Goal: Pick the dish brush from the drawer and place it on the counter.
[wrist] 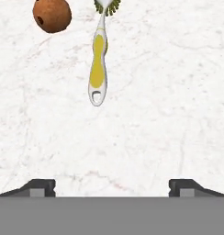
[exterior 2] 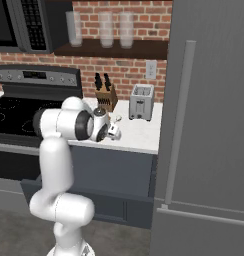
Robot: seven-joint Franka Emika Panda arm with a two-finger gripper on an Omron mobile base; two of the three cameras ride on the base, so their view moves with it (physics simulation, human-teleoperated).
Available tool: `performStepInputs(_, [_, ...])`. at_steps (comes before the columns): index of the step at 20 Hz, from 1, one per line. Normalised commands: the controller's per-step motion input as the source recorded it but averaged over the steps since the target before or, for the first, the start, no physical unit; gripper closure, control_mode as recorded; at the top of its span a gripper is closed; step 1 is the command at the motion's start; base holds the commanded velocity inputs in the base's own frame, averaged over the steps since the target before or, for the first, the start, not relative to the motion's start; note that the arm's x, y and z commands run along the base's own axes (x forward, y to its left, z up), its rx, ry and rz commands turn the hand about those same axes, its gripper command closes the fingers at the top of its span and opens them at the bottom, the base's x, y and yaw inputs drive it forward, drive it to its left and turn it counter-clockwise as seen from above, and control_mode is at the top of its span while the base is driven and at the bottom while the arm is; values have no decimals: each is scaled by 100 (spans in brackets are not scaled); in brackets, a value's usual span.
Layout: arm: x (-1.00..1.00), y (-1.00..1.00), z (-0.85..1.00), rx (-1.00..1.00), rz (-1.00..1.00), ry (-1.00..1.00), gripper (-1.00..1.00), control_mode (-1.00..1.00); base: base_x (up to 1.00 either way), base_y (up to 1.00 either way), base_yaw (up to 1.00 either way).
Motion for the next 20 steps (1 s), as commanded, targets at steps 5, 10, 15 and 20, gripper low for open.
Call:
performStepInputs(5, [-98, 0, 76, 0, 0, -1, -100, -100, 0, 0, 0])
performStepInputs(10, [-58, -1, 100, 0, 0, 3, -100, -100, 0, 0, 0])
performStepInputs(15, [-49, 0, 100, 0, 0, 18, -100, -100, 0, 0, 0])
performStepInputs(20, [-53, 0, 100, 0, 0, 20, -100, -100, 0, 0, 0])
